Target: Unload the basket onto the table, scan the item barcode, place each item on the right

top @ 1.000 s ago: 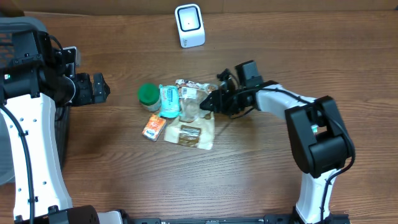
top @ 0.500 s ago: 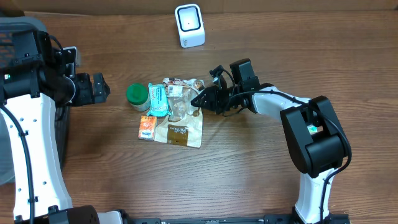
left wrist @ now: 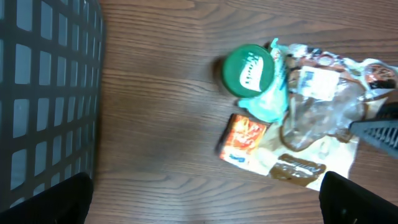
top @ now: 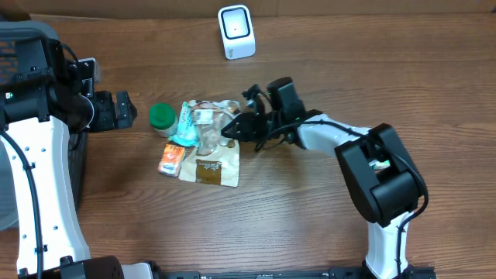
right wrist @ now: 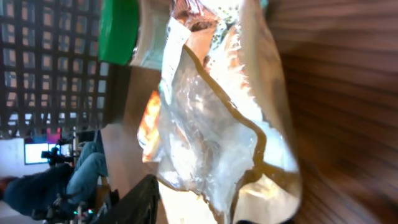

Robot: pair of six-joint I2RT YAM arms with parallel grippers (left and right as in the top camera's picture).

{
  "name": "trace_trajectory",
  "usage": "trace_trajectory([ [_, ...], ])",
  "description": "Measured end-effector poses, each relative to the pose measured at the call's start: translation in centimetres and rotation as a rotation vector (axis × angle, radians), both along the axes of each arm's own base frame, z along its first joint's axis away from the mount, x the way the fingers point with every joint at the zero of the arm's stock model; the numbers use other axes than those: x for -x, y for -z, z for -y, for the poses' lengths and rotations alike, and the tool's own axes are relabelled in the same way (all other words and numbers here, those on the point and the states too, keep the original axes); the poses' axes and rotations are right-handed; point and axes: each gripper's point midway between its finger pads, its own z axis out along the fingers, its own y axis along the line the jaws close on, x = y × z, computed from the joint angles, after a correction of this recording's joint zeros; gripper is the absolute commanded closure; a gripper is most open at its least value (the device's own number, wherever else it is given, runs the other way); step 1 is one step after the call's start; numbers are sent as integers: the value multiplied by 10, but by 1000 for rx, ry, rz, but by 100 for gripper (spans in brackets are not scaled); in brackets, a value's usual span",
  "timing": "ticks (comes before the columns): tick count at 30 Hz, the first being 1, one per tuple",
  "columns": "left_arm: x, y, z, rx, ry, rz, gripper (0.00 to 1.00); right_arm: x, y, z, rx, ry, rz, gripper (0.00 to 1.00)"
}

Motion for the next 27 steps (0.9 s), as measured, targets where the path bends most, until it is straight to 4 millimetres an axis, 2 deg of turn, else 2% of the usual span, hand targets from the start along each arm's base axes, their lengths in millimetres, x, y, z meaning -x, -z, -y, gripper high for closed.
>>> trace_trajectory([
  [5, 0, 0, 0, 0, 0, 0, 0, 4, -2, -15, 2, 0, 26, 58],
  [7, 0, 0, 0, 0, 0, 0, 0, 0, -3, -15, 3, 17, 29, 62],
  [15, 0, 0, 0, 0, 0, 0, 0, -5, 0, -15, 13, 51, 24, 62],
  [22, 0, 0, 0, 0, 0, 0, 0, -2, 26, -23, 16, 54, -17, 62],
  [23, 0, 0, 0, 0, 0, 0, 0, 0, 30, -24, 20, 52, -26, 64],
  [25, 0, 0, 0, 0, 0, 0, 0, 3, 32, -27, 21, 46, -30, 73],
  [27, 0, 0, 0, 0, 0, 0, 0, 7, 37, -30, 23, 38, -34, 87],
])
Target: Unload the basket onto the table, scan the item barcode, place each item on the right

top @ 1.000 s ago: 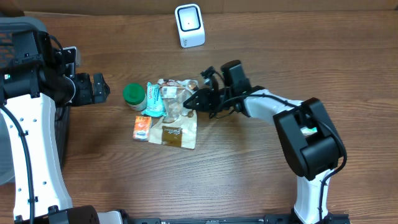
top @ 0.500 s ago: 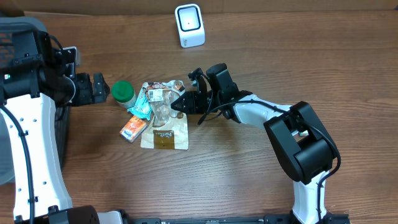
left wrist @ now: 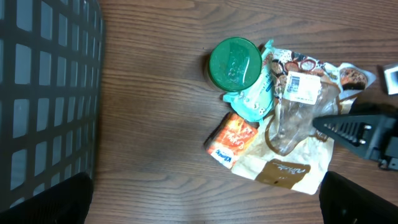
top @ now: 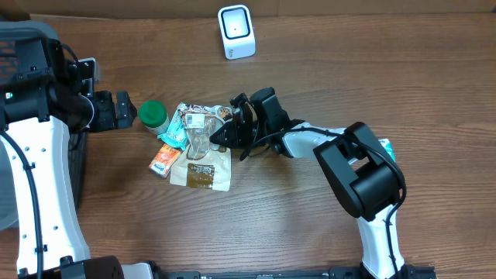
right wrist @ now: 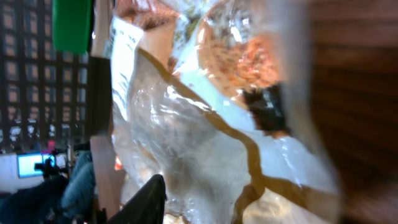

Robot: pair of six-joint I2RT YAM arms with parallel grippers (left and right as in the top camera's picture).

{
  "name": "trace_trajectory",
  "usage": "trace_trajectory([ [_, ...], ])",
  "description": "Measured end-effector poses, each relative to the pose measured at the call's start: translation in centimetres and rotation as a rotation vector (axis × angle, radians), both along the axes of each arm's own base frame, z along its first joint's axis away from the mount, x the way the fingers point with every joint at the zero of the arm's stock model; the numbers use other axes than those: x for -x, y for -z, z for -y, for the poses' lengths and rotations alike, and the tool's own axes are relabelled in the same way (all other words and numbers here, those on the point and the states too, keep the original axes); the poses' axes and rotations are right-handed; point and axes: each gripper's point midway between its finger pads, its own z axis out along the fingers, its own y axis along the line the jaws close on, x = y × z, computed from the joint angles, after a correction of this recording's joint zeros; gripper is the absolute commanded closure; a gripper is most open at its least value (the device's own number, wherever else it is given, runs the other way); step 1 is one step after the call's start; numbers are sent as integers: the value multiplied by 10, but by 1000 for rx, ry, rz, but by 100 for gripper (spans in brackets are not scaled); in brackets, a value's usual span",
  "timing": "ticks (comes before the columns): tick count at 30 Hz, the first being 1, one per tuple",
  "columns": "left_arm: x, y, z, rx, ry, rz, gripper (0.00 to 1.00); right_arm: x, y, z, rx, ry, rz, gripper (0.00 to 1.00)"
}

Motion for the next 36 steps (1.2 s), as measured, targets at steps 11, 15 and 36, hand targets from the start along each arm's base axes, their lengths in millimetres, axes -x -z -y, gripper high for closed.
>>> trace_trajectory([
  [11, 0, 0, 0, 0, 0, 0, 0, 5, 4, -3, -62, -25, -61, 96],
  [15, 0, 0, 0, 0, 0, 0, 0, 3, 4, 18, -69, -18, -153, 96],
  [36, 0, 0, 0, 0, 0, 0, 0, 18, -248, 121, -472, -226, 156, 96],
])
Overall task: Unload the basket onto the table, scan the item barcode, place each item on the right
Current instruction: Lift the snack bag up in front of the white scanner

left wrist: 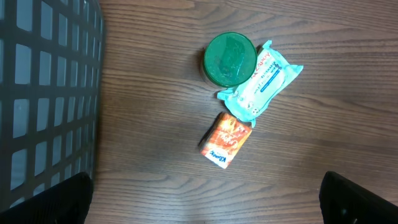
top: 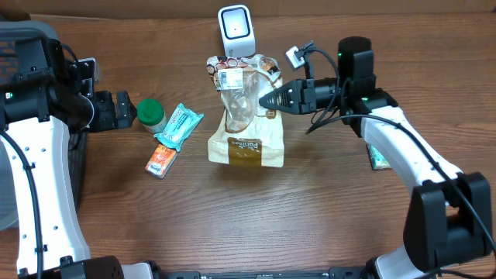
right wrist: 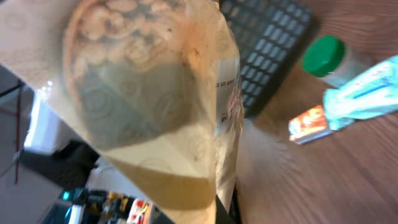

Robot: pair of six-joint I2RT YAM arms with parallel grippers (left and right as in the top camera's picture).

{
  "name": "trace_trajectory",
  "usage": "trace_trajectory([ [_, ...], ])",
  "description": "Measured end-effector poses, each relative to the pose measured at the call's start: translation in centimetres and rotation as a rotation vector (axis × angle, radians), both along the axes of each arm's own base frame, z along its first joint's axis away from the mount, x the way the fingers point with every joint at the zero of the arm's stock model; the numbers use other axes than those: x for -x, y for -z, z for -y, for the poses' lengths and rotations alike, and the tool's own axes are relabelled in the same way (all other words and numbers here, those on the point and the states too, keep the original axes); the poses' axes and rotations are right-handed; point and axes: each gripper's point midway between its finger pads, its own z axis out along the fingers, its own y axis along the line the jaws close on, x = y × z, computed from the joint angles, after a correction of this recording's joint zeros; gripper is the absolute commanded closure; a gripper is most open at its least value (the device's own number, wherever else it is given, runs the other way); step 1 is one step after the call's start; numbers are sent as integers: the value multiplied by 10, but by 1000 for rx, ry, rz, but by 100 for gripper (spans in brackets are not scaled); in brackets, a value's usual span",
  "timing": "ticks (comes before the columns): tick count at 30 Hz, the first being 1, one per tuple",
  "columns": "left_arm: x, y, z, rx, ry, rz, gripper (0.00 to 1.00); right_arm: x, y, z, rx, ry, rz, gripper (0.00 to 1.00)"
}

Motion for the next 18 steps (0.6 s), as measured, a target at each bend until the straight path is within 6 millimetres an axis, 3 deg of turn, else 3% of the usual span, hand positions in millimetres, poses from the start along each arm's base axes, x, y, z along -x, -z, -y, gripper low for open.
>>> trace_trajectory([
  [6, 0, 0, 0, 0, 0, 0, 0, 14, -19, 3, -27, -38, 32, 96],
  [11, 0, 0, 0, 0, 0, 0, 1, 12, -12, 3, -1, -8, -7, 96],
  [13, 0, 0, 0, 0, 0, 0, 1, 9, -1, 4, 40, 34, -52, 96],
  [18, 0, 0, 0, 0, 0, 0, 0, 4, 55, 9, 283, 195, -188, 96],
])
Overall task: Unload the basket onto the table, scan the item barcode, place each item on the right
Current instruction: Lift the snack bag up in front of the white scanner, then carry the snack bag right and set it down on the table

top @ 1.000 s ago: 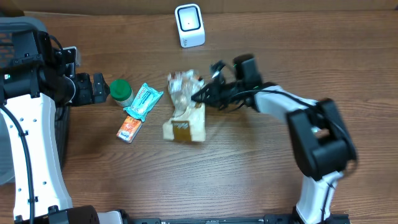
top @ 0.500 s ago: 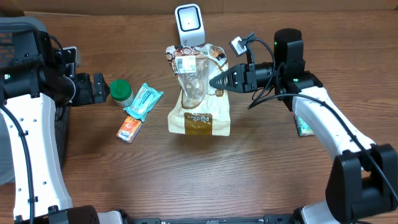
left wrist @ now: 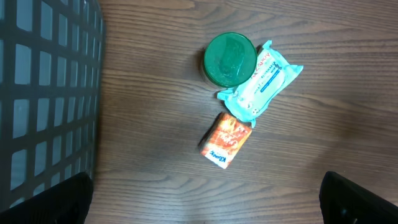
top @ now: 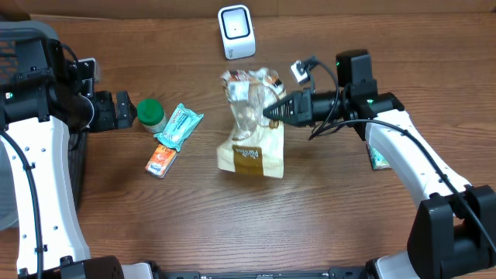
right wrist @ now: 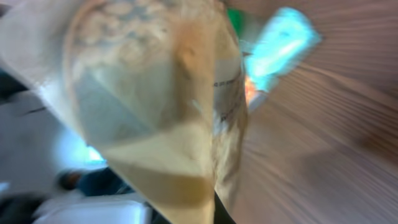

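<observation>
A tan and clear snack bag [top: 249, 128] hangs tilted above the table's middle, below the white barcode scanner [top: 235, 31]. My right gripper [top: 270, 113] is shut on the bag's right edge. In the right wrist view the bag [right wrist: 155, 106] fills the frame, blurred, and hides the fingers. At the far left my left gripper [top: 118, 110] stands open and holds nothing; in its own view the fingertips [left wrist: 43, 199] show only in the bottom corners.
A green-lidded jar [top: 151, 114], a teal packet [top: 180, 124] and an orange packet [top: 160, 160] lie left of the bag. A black mesh basket [left wrist: 43, 93] stands at the left edge. Another teal item [top: 377, 159] lies beside the right arm.
The right gripper and the bag have moved a little toward the front and right, away from the scanner. The bag's white label no longer faces up. The left arm has not moved.
The right gripper was at the bag in a pile with the jar and packets. Then the whole pile sat further left. Later the bag was held up just below the scanner, the other items left behind. Now it hangs slightly further from the scanner.
</observation>
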Robot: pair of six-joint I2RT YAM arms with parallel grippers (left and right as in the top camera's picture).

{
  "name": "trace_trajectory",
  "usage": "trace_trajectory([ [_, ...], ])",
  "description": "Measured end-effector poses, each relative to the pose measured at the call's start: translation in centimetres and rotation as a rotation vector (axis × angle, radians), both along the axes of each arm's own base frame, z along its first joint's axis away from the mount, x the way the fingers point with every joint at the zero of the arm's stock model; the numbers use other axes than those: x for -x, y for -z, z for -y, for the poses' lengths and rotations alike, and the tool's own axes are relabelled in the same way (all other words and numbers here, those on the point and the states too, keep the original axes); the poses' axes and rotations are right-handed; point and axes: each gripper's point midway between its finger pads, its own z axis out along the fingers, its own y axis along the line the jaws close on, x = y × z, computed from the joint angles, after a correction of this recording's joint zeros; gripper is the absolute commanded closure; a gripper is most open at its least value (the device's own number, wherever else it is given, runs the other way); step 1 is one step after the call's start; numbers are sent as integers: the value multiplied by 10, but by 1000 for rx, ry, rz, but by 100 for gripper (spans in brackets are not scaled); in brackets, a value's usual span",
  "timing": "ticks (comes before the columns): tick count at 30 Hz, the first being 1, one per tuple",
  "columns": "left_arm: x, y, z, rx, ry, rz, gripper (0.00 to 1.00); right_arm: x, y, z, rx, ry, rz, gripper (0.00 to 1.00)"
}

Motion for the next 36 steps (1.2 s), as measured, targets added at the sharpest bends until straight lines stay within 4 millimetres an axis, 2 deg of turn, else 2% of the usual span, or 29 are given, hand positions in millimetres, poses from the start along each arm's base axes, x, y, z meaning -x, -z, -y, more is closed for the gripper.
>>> trace_trajectory([
  [2, 0, 0, 0, 0, 0, 0, 0, 4, 26, 2, 136, 35, -19, 96],
  [5, 0, 0, 0, 0, 0, 0, 0, 9, 45, 1, 255, 45, -13, 96],
  [7, 0, 0, 0, 0, 0, 0, 0, 15, 54, 3, 339, 38, -18, 96],
  [9, 0, 0, 0, 0, 0, 0, 0, 16, 52, 8, 428, 45, -12, 96],
  [12, 0, 0, 0, 0, 0, 0, 0, -4, 21, 14, 522, 90, 85, 96],
  [18, 0, 0, 0, 0, 0, -1, 0, -65, -86, 19, 662, 270, 434, 96],
  [21, 0, 0, 0, 1, 0, -2, 0, -105, -112, 16, 730, 387, 622, 96],
  [22, 0, 0, 0, 1, 0, -1, 1, -120, -116, 15, 761, 424, 682, 96],
  [25, 0, 0, 0, 1, 0, -1, 0, -158, -108, 13, 873, 489, 824, 96],
  [28, 0, 0, 0, 0, 0, -1, 0, -188, -90, 9, 990, 487, 939, 96],
  [33, 0, 0, 0, 0, 0, -1, 0, -225, -50, 4, 1201, 431, 1092, 96],
  [36, 0, 0, 0, 0, 0, -1, 0, -242, -43, 2, 1265, 442, 1167, 96],
])
